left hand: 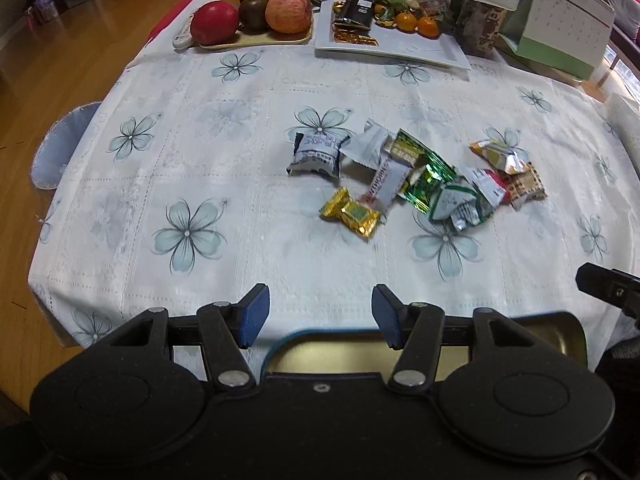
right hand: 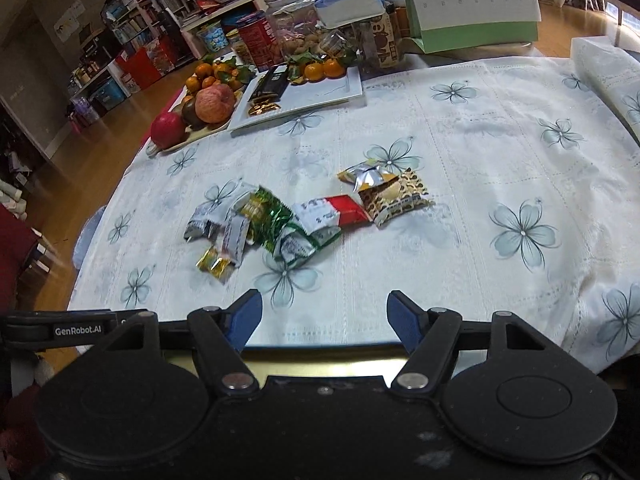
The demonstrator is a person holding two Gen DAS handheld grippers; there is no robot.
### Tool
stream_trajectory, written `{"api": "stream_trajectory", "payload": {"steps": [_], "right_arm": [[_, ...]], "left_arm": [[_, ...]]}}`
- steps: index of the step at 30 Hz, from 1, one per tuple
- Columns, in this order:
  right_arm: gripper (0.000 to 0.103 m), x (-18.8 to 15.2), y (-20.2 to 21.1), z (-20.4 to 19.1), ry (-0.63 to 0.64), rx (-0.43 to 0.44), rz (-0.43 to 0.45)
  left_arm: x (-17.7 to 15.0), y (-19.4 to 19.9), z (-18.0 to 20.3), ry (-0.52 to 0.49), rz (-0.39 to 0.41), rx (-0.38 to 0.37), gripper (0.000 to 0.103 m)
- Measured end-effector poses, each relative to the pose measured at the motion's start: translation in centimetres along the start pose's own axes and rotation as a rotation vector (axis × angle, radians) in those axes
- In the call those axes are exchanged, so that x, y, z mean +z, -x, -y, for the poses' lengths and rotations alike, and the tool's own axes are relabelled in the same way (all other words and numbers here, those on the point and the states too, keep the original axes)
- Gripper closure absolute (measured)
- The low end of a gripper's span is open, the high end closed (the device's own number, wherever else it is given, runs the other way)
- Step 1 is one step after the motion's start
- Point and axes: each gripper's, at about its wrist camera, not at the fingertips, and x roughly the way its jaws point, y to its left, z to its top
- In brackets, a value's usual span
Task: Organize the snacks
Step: 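Grasp the white printed packet with the left tool while the right tool grasps the silver-orange packet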
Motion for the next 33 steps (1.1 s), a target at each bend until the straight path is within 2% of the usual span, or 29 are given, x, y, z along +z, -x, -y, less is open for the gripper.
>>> {"api": "stream_trajectory", "payload": {"steps": [4, 6, 11, 14, 17, 19, 23, 26, 30, 33], "right_arm": [[0.033, 4.4, -2.8, 1.2, -0.043, -0.036, -0.014], [0.038, 6.6, -4.5, 1.7, -0.054, -0.064, -0.022], [0.04, 11.6, -9.0, 2.4, -0.057, -0.089, -0.066], [0.04, 13.1, -11.4, 2.4, -0.046, -0.13, -0.074], [0.041, 13.6, -13.5, 2.9, -0.029, -0.192, -0.051], [0.041, 13.6, -14.7, 3.6, -0.028, -0.209, -0.066], [0.041, 13.2, -15.9, 4.5, -0.074, -0.162, -0.131], [0.041, 12.9, -16.5, 3.4, -0.023, -0.13, -0.159], [0.039, 12.9, -17.1, 2.3, 0.033, -0.117, -0.166], [0.038, 13.0, -17.8, 2.1, 0.047, -0.132, -0.169]], "left_arm": [[3.3, -2.3, -0.6, 0.01, -0.02, 0.015, 0.044], [5.0, -3.5, -0.9, 0.017, -0.034, 0.017, 0.044], [8.4, -6.5, -1.5, 0.06, -0.087, -0.018, 0.044], [9.6, -7.7, -2.1, 0.103, -0.095, -0.025, 0.044], [10.1, -8.7, -2.5, 0.13, -0.092, -0.029, 0.044], [10.6, -9.8, -2.8, 0.143, -0.118, -0.036, 0.044], [11.1, -11.0, -3.1, 0.182, -0.141, -0.065, 0.044], [12.0, -11.5, -2.8, 0.194, -0.144, -0.098, 0.044], [12.6, -12.3, -1.9, 0.166, -0.14, -0.046, 0.044], [12.7, -13.0, -1.6, 0.166, -0.154, -0.043, 0.044]]}}
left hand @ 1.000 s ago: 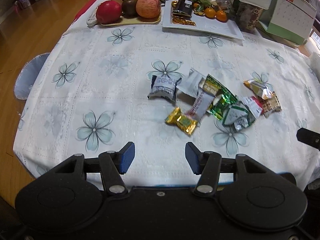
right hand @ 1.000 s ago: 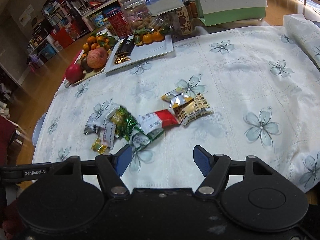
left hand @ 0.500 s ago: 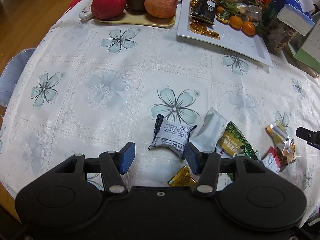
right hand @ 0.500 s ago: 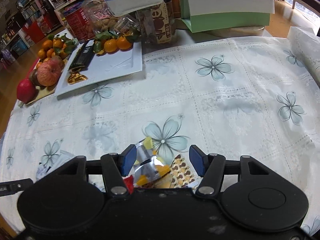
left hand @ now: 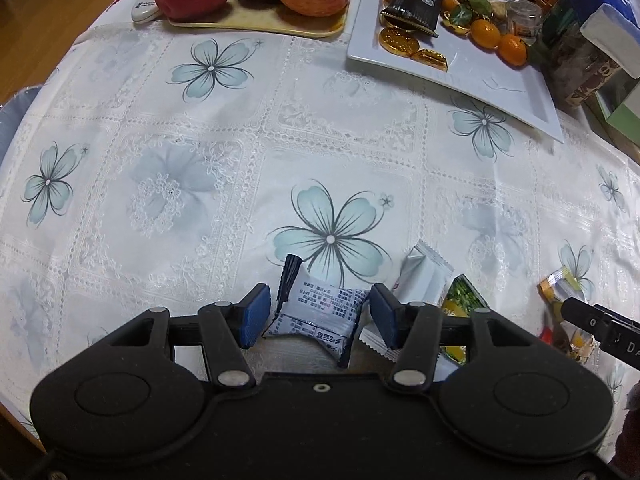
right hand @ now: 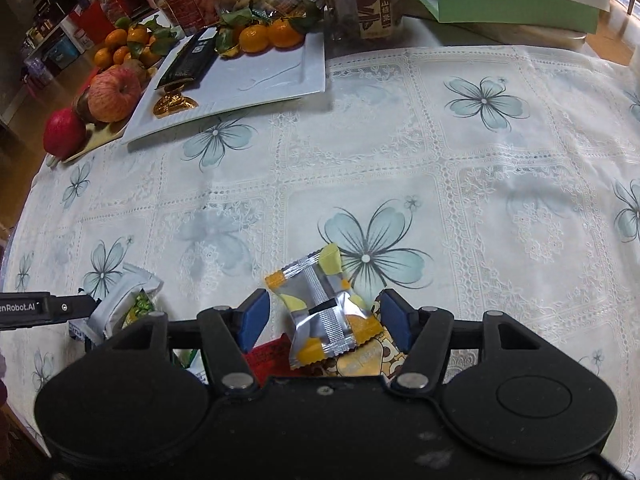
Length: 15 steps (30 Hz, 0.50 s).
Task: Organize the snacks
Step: 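Grasp the white printed packet with the left tool while the right tool grasps the silver-orange packet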
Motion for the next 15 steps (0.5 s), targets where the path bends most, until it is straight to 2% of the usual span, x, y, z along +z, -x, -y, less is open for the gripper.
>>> {"api": "stream_trajectory", "payload": {"steps": [10, 13, 15], "right_arm": [[0.039, 0.38, -0.93, 0.28, -0.005, -0.012, -0.003], [0.046, 0.17, -0.95, -0.09, 0.019, -0.005, -0.013], [0.055, -0.02, -0.97, -0.38, 0.037, 0.003, -0.021]], "left_arm": [[0.4, -0.82, 0.52, 0.005, -0.006, 0.018, 0.044], [0.41, -0.8, 0.42, 0.004, -0.005, 0.015, 0.044], [0.28, -0.78, 0.5, 0.001, -0.003, 0.022, 0.045]]}}
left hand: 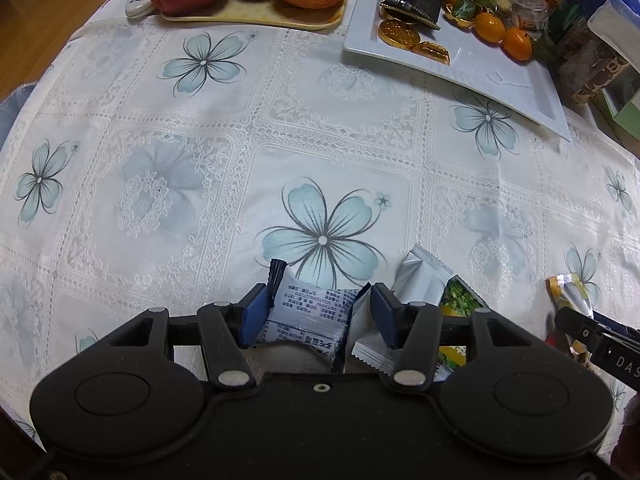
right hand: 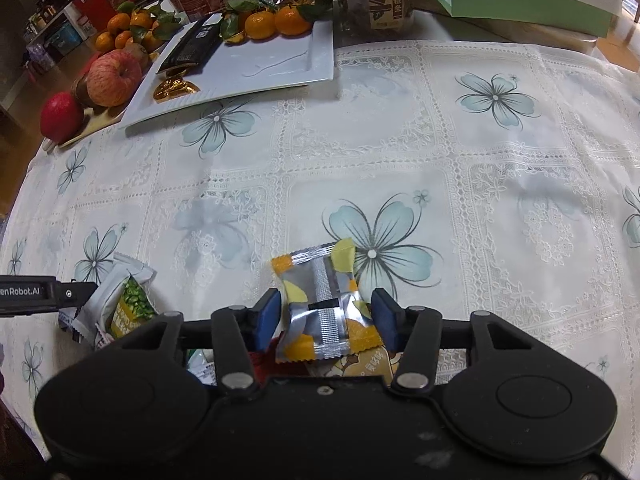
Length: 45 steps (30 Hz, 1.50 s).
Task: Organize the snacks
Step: 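Grasp the white printed packet with the left tool while the right tool grasps the silver-orange packet, then carry both held packets back over the gold tray with both tools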
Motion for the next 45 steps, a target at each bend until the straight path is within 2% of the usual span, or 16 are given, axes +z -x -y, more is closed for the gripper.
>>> {"api": "stream_trajectory", "payload": {"steps": [4, 8, 16, 18, 22, 26, 31, 34, 40, 42, 45], "right_arm": [[0.061, -0.3, 0.2, -0.7, 0.041, -0.004, 0.003], [0.063, -0.2, 0.8, -1.0, 0.04, 0.018, 0.014], [0.064, 0.9, 2.8, 1.2, -0.145, 0.15, 0.038], [0.064, 1.1, 3.3, 1.8, -0.179, 0.161, 0.046], [0.064, 0.9, 4.1, 2.2, -0.201, 0.154, 0.065], [0.064, 0.0, 5.3, 1.8, -0.177, 0.165, 0.087], [0.064, -2.7, 7.6, 1.2, -0.174, 0.207, 0.122], [0.064, -4.9, 9.3, 0.7, -0.165, 0.208, 0.175], [0.064, -11.7, 12.3, 0.5, -0.186, 0.232, 0.231], [0.064, -14.3, 13.4, 0.3, -0.188, 0.221, 0.258], [0.064, -18.1, 14.6, 0.5, -0.221, 0.249, 0.27]], "left_arm": [[-0.6, -0.1, 0.3, -0.022, -0.005, 0.024, 0.05], [-0.7, 0.2, -0.2, 0.006, -0.004, -0.004, 0.051], [-0.6, 2.7, -0.6, 0.039, 0.067, -0.008, 0.052], [-0.7, 3.5, -0.8, 0.042, 0.086, -0.01, 0.052], [-1.3, 4.7, -1.1, 0.033, 0.116, 0.001, 0.052], [-3.0, 6.0, -1.1, -0.002, 0.124, -0.026, 0.052], [-6.5, 7.8, -1.0, -0.054, 0.137, -0.065, 0.052], [-9.1, 9.1, -1.1, -0.075, 0.18, -0.093, 0.052], [-15.1, 10.4, -2.4, -0.067, 0.196, -0.161, 0.052], [-17.1, 10.7, -2.5, -0.071, 0.196, -0.156, 0.052], [-19.4, 10.8, -2.3, -0.083, 0.196, -0.147, 0.052]]}}
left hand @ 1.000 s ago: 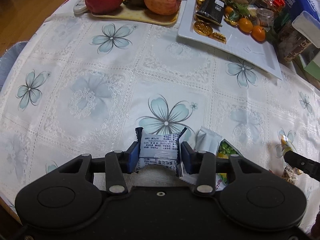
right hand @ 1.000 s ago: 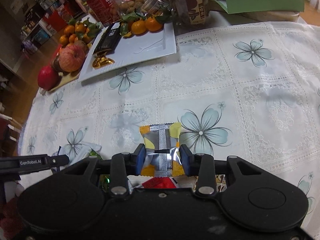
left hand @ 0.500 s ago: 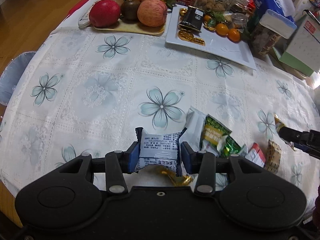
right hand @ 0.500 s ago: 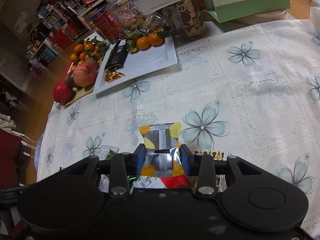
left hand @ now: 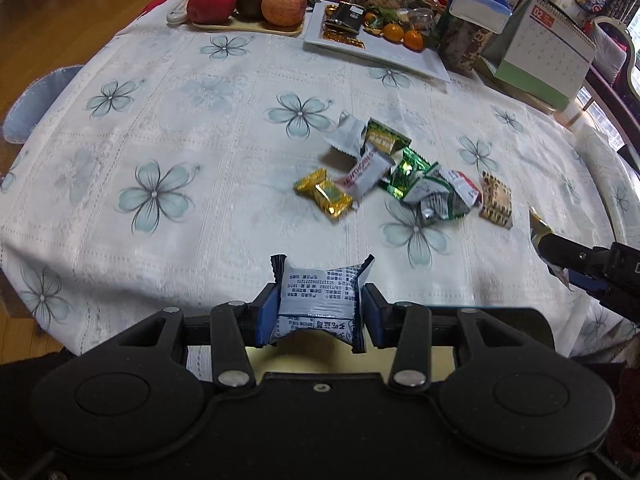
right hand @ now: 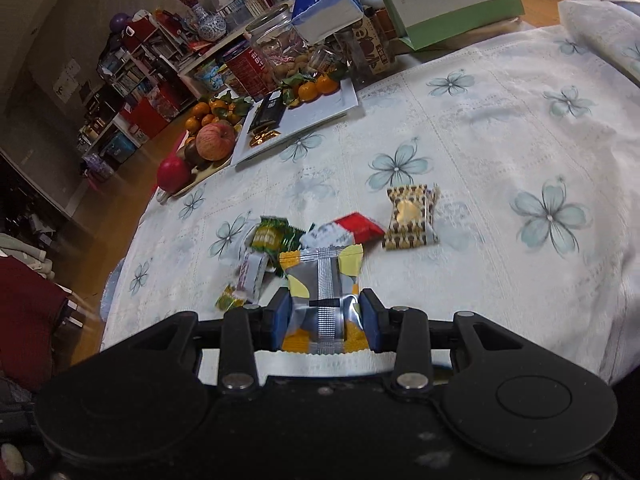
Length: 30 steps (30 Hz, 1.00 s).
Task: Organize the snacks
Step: 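Carry both held packets back over the gold tray with both tools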
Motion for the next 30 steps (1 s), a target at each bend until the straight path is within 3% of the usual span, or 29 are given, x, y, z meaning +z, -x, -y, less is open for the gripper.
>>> {"api": "stream_trajectory", "payload": {"steps": [4, 13, 20, 30], "right_arm": [[0.064, -4.3, 2.5, 0.7, -0.033, -0.004, 0.011], [0.063, -11.1, 4.8, 1.3, -0.087, 0.024, -0.078], [0.063, -13.5, 5.6, 0.6, -0.058, 0.039, -0.137], [0.063, -15.0, 5.2, 0.6, -0.051, 0.03, -0.22]], "left_arm": [[-2.7, 0.5, 0.5, -0.009, -0.016, 0.003, 0.052], [-7.7, 0.7, 1.6, -0.031, -0.099, 0.009, 0.052], [-10.0, 0.4, 1.9, -0.034, -0.17, 0.01, 0.052], [-10.6, 0.4, 1.6, -0.014, -0.215, 0.0, 0.051]]}}
